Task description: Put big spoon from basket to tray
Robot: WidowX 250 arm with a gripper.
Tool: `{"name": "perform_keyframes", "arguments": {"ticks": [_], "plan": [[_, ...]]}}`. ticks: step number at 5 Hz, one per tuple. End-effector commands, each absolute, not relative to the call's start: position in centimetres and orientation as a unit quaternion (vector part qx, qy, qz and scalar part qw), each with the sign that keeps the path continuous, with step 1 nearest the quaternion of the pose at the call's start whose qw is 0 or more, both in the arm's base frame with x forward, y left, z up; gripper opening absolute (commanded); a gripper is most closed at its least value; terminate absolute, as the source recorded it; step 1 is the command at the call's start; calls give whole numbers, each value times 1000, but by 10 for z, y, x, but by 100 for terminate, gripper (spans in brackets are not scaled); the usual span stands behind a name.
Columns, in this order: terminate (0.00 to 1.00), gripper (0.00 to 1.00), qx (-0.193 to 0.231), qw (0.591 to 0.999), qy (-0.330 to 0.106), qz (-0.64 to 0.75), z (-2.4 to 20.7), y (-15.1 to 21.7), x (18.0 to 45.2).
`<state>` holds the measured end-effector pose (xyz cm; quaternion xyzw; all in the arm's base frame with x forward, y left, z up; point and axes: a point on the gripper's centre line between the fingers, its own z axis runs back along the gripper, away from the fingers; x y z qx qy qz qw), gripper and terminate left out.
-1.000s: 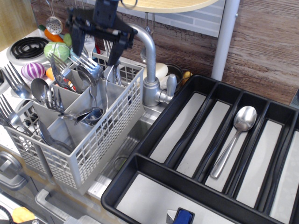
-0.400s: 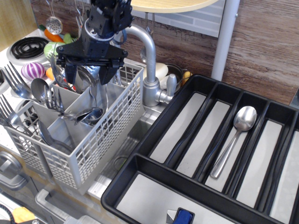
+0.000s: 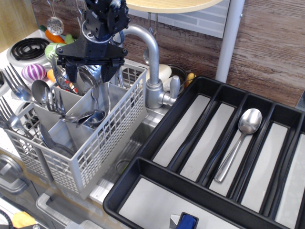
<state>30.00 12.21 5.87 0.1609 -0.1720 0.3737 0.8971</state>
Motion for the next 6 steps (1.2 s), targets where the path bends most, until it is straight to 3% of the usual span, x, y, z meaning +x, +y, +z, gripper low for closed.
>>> {"name": "perform_keyframes", "arguments": {"ticks": [1, 2, 4, 5, 6], "plan": [[0, 0, 131, 904, -207, 351, 63, 137, 311], [0, 0, 49, 918, -203, 338, 52, 143, 309], [0, 0, -42, 911, -246, 328, 57, 146, 304], [0, 0, -77, 910, -249, 323, 100, 135, 300], [0, 0, -57, 916, -230, 323, 150, 113, 298]]}}
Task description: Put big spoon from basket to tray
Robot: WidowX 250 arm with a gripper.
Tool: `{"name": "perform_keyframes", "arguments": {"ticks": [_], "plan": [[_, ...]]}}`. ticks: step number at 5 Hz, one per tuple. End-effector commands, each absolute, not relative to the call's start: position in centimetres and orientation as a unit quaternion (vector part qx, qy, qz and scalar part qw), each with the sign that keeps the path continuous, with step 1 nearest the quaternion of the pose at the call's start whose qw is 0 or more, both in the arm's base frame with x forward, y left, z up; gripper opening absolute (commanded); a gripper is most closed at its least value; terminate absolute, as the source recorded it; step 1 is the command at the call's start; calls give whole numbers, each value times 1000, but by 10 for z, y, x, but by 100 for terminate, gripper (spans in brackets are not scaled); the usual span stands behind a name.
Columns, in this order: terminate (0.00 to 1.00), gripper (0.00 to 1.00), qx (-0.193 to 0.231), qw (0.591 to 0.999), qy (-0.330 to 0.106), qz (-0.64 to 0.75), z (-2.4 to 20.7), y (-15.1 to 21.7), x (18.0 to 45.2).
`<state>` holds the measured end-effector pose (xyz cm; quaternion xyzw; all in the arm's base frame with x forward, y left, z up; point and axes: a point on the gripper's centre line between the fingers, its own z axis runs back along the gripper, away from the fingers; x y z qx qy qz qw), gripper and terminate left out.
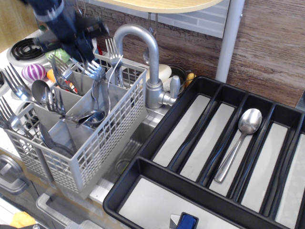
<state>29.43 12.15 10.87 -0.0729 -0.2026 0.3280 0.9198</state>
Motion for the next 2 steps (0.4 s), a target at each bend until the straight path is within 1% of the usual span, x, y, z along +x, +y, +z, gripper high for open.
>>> {"name": "perform_keyframes", "arguments": {"ticks": [1, 2], "plan": [[0, 0, -92, 922, -203, 315, 193, 88, 301], [0, 0, -103, 932, -149, 315, 221, 61, 309]]}}
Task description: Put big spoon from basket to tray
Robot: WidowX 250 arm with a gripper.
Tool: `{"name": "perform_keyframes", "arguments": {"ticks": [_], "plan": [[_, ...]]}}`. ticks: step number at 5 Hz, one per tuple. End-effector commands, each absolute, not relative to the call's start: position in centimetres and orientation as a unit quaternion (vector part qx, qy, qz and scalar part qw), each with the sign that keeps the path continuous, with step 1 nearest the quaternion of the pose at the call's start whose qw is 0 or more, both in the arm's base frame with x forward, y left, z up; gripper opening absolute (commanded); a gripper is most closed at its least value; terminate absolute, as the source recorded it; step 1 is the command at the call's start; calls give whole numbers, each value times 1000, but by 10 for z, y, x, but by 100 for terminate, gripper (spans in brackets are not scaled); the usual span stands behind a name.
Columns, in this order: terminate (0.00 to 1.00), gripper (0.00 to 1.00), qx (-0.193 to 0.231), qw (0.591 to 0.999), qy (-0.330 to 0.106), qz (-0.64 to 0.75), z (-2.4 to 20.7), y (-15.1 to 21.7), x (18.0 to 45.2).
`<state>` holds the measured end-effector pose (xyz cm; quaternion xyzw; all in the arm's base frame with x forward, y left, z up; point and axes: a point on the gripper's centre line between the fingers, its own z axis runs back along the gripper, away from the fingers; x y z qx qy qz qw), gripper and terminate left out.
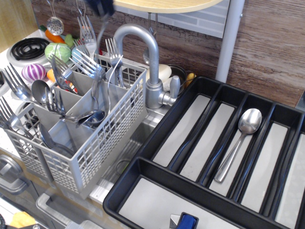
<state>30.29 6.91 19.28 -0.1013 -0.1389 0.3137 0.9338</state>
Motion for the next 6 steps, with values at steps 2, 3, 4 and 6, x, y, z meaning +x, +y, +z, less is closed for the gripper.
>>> {"name": "perform_keyframes", "arguments": {"ticks": [2, 3, 4, 6], "plan": [[0, 0, -144, 910, -50, 386, 232, 11, 329], [0, 0, -173, 896, -26, 408, 211, -13, 339], [0, 0, -199, 879, -19, 432, 193, -38, 353], [0, 0, -213, 871, -16, 443, 157, -78, 373]]}}
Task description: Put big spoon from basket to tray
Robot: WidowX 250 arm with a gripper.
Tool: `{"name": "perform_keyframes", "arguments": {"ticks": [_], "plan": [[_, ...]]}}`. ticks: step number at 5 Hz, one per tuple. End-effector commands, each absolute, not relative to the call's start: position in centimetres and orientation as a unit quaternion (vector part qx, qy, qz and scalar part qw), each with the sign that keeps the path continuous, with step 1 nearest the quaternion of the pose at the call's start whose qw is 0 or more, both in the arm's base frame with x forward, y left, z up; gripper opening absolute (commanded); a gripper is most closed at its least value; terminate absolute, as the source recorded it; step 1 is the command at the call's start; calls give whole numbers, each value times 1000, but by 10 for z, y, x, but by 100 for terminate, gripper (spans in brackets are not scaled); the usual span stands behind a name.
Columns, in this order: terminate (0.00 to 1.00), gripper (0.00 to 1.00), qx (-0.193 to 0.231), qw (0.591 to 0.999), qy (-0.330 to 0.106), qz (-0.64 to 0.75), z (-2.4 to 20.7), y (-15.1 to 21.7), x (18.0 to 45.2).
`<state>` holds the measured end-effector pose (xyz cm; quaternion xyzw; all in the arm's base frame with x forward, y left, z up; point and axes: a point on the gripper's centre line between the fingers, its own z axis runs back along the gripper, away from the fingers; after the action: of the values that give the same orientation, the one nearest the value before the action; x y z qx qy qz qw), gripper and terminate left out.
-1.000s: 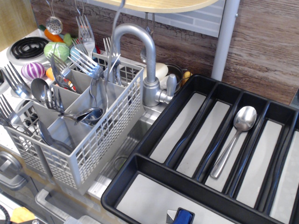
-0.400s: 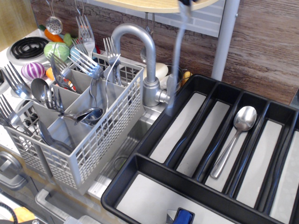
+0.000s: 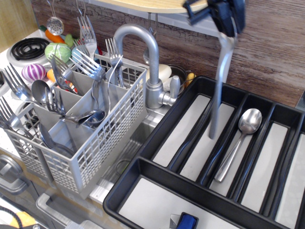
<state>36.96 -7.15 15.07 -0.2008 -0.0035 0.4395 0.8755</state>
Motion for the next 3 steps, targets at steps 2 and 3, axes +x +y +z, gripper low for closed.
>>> {"name": "perform_keyframes", "arguments": {"ticks": [2, 3], "plan": [[0, 0, -239, 865, -43, 438, 117, -99, 374], [0, 0, -260, 857, -62, 440, 102, -97, 362]]}}
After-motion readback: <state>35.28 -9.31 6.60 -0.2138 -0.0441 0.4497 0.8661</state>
